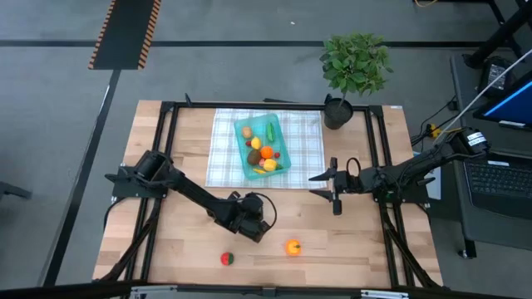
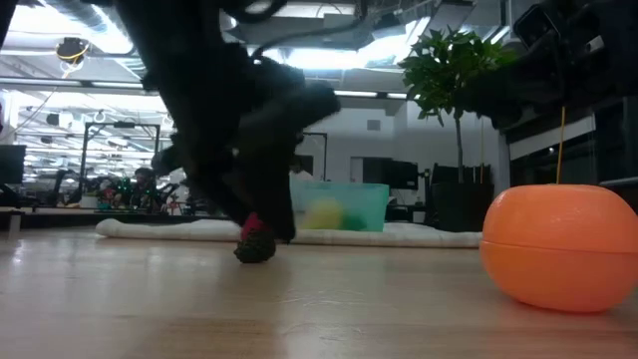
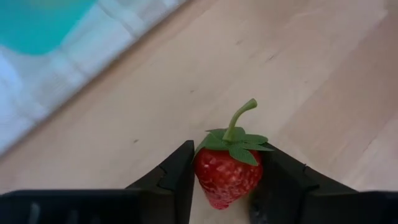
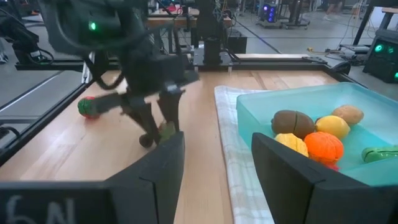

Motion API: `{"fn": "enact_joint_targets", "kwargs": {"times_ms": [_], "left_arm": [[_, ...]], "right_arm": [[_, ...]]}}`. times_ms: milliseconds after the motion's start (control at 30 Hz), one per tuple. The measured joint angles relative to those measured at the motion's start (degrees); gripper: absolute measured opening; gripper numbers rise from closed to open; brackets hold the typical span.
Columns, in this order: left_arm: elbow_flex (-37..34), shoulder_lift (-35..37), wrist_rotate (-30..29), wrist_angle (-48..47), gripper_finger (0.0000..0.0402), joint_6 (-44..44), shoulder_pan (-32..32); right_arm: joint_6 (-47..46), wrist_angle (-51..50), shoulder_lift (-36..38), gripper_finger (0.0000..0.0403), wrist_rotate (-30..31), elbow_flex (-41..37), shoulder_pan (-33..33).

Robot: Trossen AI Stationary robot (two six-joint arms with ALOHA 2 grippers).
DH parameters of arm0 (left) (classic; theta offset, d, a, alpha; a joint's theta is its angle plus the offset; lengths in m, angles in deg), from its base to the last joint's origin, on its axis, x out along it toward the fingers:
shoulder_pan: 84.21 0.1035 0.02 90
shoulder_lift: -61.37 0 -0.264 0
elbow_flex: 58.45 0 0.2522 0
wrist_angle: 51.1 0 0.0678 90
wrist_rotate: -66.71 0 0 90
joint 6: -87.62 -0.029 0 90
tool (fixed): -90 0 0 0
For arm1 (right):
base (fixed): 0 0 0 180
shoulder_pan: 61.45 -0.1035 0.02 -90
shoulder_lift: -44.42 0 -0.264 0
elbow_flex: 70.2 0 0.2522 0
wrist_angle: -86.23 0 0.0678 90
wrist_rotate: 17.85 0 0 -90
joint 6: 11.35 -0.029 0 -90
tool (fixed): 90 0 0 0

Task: Pick and placing Produce into tupperware
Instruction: Put the top red strawberry into the blue bin

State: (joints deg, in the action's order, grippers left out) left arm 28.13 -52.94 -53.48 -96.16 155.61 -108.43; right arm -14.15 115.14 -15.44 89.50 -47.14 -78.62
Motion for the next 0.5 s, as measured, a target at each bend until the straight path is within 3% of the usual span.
{"fn": "enact_joint_targets", "kwargs": {"times_ms": [300, 500], "left_arm": [[0.00, 7.77, -1.10, -4.97, 0.0134, -8.21, -2.40], [0.00, 14.67, -9.42, -11.52, 0.0136, -9.62, -7.46]], "right_arm": [[-0.16, -0.98, 0.00, 0.0189, 0.00, 0.02, 0.00], [-0.16, -1.33, 0.00, 0.0189, 0.00, 0.02, 0.00]]}}
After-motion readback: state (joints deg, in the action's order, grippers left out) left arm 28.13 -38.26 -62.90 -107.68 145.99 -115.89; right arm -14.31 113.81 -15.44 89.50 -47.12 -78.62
